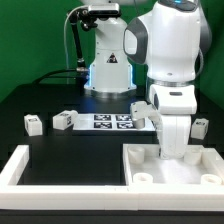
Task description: Assemble square table
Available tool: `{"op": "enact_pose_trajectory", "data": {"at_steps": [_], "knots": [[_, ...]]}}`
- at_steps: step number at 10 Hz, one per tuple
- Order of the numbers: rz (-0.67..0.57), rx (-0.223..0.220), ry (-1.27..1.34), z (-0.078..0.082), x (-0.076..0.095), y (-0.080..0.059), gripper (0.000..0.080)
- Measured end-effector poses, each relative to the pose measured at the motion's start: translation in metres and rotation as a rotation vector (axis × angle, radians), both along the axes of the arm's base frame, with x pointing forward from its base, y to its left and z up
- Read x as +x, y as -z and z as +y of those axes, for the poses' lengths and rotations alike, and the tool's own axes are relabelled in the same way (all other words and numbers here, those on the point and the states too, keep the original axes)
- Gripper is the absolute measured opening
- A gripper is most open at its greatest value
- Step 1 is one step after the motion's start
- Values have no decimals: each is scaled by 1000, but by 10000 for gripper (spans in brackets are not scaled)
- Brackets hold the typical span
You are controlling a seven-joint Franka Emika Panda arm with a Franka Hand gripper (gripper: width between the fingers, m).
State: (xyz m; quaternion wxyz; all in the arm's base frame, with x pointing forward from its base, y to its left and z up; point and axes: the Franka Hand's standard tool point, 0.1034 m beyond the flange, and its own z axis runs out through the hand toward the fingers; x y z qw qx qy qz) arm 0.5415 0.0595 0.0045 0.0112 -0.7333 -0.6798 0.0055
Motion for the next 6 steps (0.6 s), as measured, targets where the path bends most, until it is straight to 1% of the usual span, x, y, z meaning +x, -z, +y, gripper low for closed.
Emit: {"op": "enact_pose_trajectory", "data": {"at_steps": [1, 2, 3, 4, 5, 6], "knots": [[0, 0, 0, 0, 0, 0, 53], [0, 0, 0, 0, 0, 0, 153], [-1, 0, 0, 0, 0, 0, 290], [-2, 0, 0, 0, 1, -1, 290], [-3, 0, 0, 0, 1, -1, 472], [-3, 0, 0, 0, 1, -1, 587]]}}
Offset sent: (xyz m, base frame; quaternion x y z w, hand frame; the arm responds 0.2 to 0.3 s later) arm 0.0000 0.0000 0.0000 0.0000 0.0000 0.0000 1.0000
